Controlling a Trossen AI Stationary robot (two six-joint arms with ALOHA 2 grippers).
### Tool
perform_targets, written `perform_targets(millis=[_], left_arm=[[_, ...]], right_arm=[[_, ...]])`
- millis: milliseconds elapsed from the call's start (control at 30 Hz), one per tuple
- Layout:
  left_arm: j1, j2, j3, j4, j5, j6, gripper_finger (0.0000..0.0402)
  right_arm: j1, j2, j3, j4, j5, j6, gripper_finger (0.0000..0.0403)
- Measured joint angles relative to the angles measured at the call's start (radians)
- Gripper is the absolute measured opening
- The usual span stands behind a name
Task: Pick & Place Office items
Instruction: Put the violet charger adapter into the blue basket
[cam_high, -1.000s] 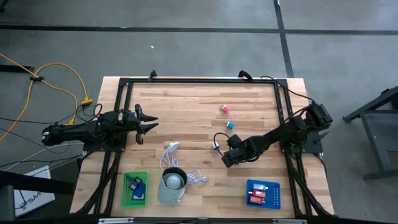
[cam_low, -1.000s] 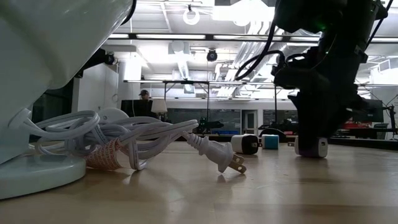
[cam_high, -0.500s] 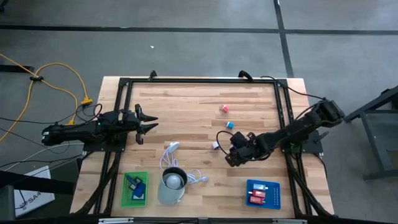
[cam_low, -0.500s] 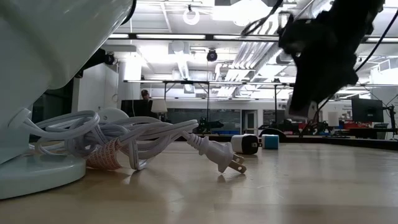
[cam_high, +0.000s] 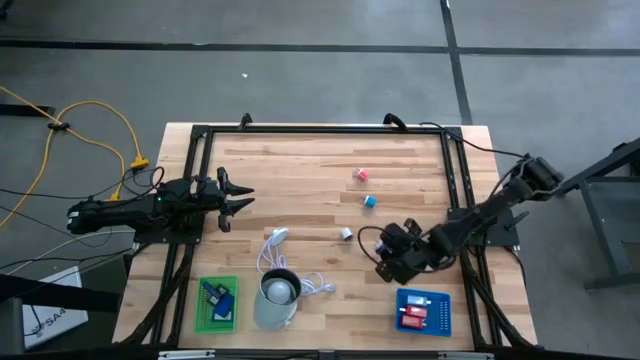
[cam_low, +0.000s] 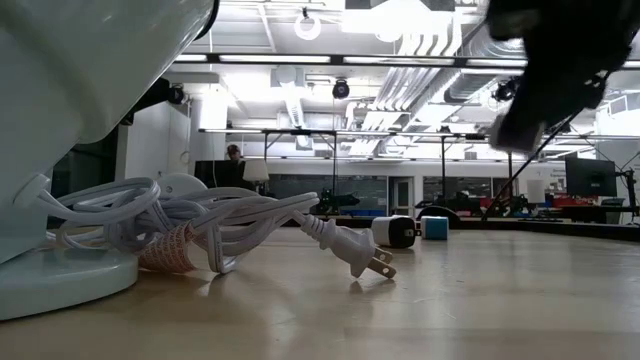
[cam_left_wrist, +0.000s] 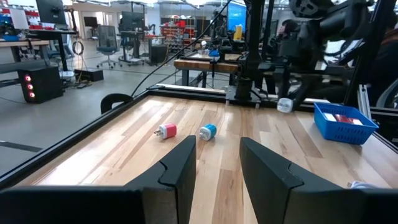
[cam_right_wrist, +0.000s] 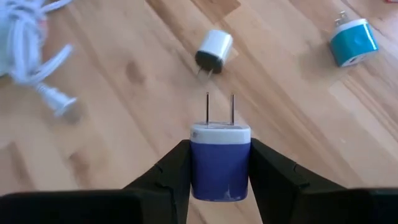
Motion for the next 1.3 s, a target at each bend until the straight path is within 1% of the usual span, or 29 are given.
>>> perform_targets(millis=[133, 300, 533, 667, 867, 1033, 1300], left_arm=[[0.0, 0.0, 0.0, 0.0, 0.0, 0.0, 0.012], [0.0, 0.0, 0.0, 0.0, 0.0, 0.0, 0.012], [0.0, 0.0, 0.0, 0.0, 0.0, 0.0, 0.012], [0.0, 0.0, 0.0, 0.0, 0.0, 0.0, 0.012], [0.0, 0.0, 0.0, 0.0, 0.0, 0.0, 0.012], [0.0, 0.0, 0.0, 0.0, 0.0, 0.0, 0.012], [0.0, 0.0, 0.0, 0.0, 0.0, 0.0, 0.012]], right_arm=[[0.084, -0.006, 0.001, 0.004, 0.019, 0.059, 0.0127], [0.199, -0.011, 0.0, -0.023, 0.052, 0.181, 0.0127], [0.34, -0.01, 0.001, -0.067, 0.047, 0.353, 0.0127], [0.389, -0.01, 0.038, -0.134, 0.005, 0.446, 0.0127], [0.418, -0.01, 0.134, -0.258, -0.072, 0.54, 0.0128], [0.446, -0.005, 0.14, -0.253, -0.16, 0.648, 0.0126], [0.516, 0.059, 0.14, -0.211, -0.218, 0.862, 0.0127]])
